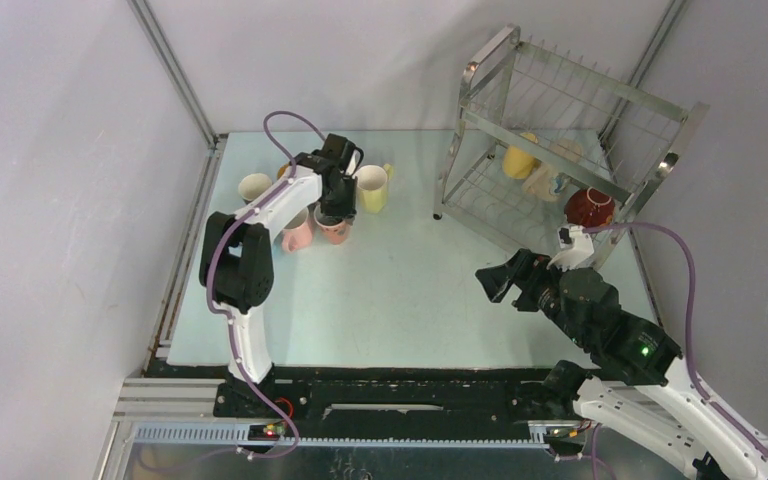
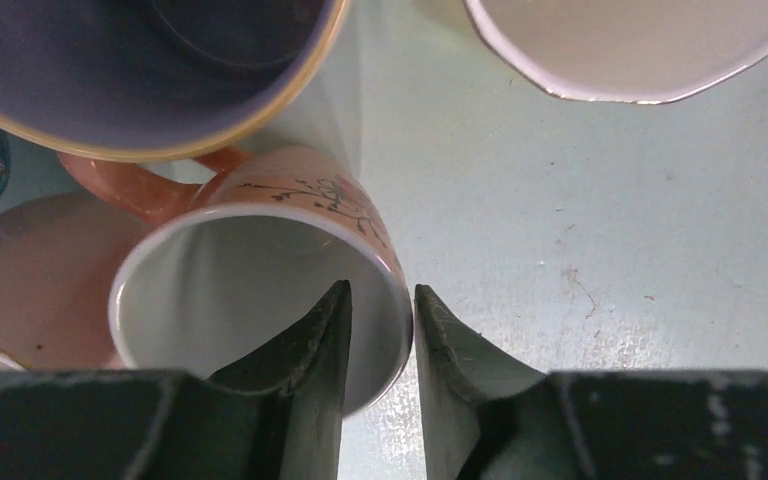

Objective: Unload the cups from the dish rack
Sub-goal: Place the cup at the center of the board, then move the dish rack to the center of the board.

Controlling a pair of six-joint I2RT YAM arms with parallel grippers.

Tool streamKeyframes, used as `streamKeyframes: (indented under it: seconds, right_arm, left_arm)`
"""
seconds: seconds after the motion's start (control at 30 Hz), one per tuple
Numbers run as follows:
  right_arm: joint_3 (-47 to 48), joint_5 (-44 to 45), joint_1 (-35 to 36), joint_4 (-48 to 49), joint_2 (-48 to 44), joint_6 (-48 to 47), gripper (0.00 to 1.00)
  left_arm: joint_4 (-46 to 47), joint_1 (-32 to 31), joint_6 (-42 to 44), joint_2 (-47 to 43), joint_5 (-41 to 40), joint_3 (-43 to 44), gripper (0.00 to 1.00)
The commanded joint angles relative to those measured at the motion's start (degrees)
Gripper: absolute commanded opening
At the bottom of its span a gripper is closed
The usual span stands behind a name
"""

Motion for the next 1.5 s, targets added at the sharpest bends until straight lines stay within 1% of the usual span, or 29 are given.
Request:
streamKeyframes:
  seconds: [0.0, 0.23, 0.43, 0.47, 0.57, 0.67, 0.9, 1.03, 1.1, 1.17, 1.33, 1.47]
  right_arm:
    - [-0.4, 0.2, 0.5, 1.4, 0.9, -0.3, 1.00]
    - [-0.4, 2.1, 0.5, 1.7, 1.6, -1.5, 1.00]
    - [-0.4, 4.8, 0.1, 2.7, 4.4, -3.1, 1.00]
    - [-0.4, 4.9, -0.3, 3.0, 5.3, -3.3, 1.00]
    - [-0.5, 3.9, -2.8, 4.8, 8.2, -4.2, 1.00]
    - [-1.4, 1.8, -6.7, 7.8, 10.7, -5.2, 1.00]
    - [-3.5, -0.8, -16.6, 13.2, 16.6, -7.5, 1.00]
    - [-5.0, 0.8, -18.0, 15.5, 15.9, -8.4, 1.00]
    - [-5.1, 1.2, -17.8, 15.0, 15.0, -8.4, 1.00]
    - [-4.7, 3.0, -16.9, 12.3, 13.5, -7.1, 1.00]
    - [-4.6, 10.4, -13.8, 1.8, 6.1, -1.4, 1.00]
    - [-5.1, 15.7, -14.8, -3.7, 0.0, 0.2, 1.00]
  left_arm:
    - [0.5, -0.3, 1.1, -1.3, 0.1, 4.4, 0.37]
    - [-0.3, -0.3, 1.0, -3.2, 1.3, 5.9, 0.47]
    - [-0.5, -1.0, 0.7, -7.7, 1.9, 5.8, 0.58]
    - [-0.5, -1.1, 0.6, -8.6, 3.1, 5.6, 0.60]
    - [0.0, -1.7, 0.2, -11.5, 4.8, 4.7, 0.72]
    - [1.9, -2.3, -0.7, -15.5, 6.0, 2.7, 0.80]
    - [5.2, -2.9, -3.4, -25.7, 9.5, -2.4, 0.93]
    - [6.4, -3.8, -4.5, -31.5, 10.1, -5.5, 0.99]
    - [6.7, -4.2, -4.9, -34.5, 10.7, -7.3, 1.00]
    - [7.2, -4.5, -5.4, -36.7, 11.1, -8.8, 1.00]
    - [7.9, -5.1, -5.9, -40.4, 12.2, -11.2, 1.00]
    - [8.3, -5.5, -6.3, -41.8, 13.6, -11.9, 1.00]
